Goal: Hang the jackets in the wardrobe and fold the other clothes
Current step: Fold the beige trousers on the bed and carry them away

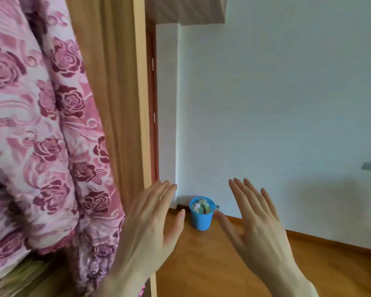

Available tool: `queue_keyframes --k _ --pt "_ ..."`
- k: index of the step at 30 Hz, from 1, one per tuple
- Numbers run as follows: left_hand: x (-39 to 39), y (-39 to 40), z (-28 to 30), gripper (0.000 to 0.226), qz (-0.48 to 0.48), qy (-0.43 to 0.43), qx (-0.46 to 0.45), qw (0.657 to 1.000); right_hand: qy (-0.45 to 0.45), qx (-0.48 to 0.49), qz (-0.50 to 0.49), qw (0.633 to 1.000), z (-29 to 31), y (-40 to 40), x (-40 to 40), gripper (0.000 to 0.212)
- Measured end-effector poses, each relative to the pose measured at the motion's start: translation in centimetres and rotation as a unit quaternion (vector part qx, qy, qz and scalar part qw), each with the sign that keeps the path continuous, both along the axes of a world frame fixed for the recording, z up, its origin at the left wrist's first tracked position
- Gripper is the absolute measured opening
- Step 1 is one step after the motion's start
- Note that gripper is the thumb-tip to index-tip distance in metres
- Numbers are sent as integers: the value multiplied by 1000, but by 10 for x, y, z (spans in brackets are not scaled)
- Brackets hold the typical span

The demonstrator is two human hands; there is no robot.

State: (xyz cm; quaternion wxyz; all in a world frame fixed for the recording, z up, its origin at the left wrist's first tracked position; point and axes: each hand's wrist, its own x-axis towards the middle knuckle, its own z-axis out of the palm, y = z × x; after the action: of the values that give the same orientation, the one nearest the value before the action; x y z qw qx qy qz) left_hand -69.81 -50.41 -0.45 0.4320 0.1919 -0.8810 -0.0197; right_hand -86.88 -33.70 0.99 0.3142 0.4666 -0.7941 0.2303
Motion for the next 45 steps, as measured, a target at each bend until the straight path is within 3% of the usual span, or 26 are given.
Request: queue_keyframes --k 6,17,31,36,45 --pt "-103 -6 -11 52 -72 -20 1 997 -23 38 -57 997 -17 10 -82 76" --pt "-289 -32 -26 56 -110 -55 -1 992 -61 48 -122 989 -36 14 -242 73" --pt "-479 -41 -63 60 -232 -78 60 968 -105 44 -256 960 -76 31 -373 70" --pt "-591 -72 -90 58 -303 -99 60 946 -117 13 -331 936 -99 14 -439 69" --pt "-792 -126 -91 54 -457 -119 22 881 -142 -91 -494 853 -114 -22 -545 67"
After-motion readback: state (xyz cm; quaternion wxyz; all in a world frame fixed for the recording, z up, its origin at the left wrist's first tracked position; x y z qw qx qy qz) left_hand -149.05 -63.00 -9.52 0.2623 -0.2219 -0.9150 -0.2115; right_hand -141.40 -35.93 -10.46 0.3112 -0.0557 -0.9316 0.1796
